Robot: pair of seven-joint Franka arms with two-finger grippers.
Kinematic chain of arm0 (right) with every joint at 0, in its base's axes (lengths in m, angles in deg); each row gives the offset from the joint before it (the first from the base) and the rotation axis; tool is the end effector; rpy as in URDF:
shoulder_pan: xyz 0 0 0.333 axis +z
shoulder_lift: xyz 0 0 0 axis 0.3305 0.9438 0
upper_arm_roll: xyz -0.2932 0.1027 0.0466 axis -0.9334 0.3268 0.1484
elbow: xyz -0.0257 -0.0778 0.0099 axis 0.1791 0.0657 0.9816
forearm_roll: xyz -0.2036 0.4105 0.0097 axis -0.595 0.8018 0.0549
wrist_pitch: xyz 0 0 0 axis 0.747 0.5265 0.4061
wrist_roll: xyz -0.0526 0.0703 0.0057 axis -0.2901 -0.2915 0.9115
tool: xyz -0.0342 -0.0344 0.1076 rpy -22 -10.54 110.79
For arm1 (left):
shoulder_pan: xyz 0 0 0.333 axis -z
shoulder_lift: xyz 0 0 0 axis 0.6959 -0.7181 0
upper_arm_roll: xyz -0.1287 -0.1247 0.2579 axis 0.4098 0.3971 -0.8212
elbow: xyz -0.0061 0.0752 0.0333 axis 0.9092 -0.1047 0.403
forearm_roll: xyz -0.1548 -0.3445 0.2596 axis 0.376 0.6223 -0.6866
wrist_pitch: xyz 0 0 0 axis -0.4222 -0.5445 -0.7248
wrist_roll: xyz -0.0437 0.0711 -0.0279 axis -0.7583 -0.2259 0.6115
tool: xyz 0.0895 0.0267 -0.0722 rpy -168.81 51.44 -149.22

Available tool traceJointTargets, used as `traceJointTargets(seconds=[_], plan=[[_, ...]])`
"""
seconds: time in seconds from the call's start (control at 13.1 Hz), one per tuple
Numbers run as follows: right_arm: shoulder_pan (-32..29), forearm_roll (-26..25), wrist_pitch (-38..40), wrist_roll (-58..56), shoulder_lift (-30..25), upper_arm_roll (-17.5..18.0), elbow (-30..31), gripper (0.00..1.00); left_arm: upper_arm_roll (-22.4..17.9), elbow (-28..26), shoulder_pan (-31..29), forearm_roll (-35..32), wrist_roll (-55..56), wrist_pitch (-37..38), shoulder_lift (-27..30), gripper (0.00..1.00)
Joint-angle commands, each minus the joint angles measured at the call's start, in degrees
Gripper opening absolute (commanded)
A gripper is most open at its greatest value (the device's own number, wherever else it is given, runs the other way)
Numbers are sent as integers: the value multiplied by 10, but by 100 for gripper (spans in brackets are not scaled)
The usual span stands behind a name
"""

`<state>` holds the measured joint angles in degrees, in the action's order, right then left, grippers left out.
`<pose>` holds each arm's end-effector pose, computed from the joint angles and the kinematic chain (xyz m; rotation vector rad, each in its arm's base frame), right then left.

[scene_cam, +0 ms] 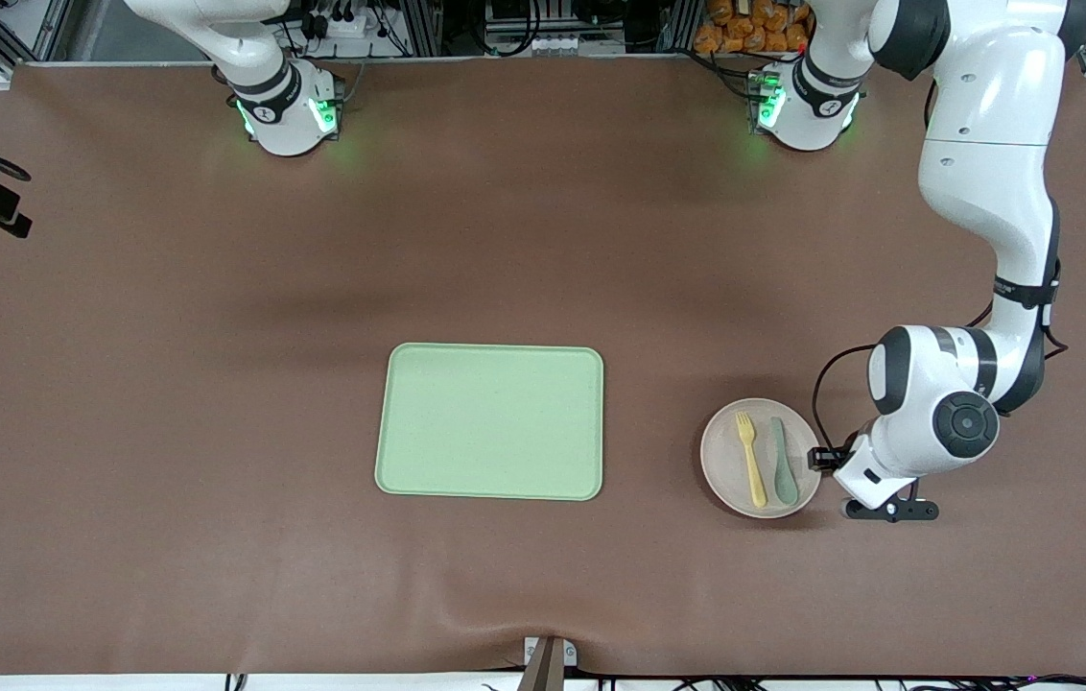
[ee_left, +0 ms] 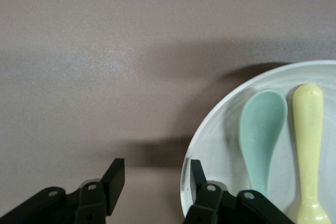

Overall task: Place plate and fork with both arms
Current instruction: 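Reach the left gripper down to the white plate's rim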

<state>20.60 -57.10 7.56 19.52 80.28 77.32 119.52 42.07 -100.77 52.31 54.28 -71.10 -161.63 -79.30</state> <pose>0.5970 -0.0504 0.6569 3.1100 -0.1855 -0.0601 0.7598 -0.0773 0.1535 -3.1391 0.0141 0.0176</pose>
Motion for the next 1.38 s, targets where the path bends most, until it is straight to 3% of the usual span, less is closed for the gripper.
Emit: traceJointTargets(seconds=[0.0, 0.23, 0.46, 0.92, 1.3], plan=[[-5, 1, 2, -2, -5, 2, 3, 100, -1, 13, 0, 25, -5, -5, -8, 57], [-5, 1, 2, -2, -5, 3, 3, 100, 7, 12, -1, 26, -17, -10, -13, 55], [-5, 1, 2, -2, -4, 2, 3, 100, 7, 12, -9, 53, -89, -21, -15, 45], [-6, 1, 2, -2, -4, 2, 3, 100, 16, 10, -7, 60, -100, -21, -13, 41], [-6, 1, 2, -2, -4, 2, 3, 100, 20, 9, -12, 61, -124, -21, -13, 21]])
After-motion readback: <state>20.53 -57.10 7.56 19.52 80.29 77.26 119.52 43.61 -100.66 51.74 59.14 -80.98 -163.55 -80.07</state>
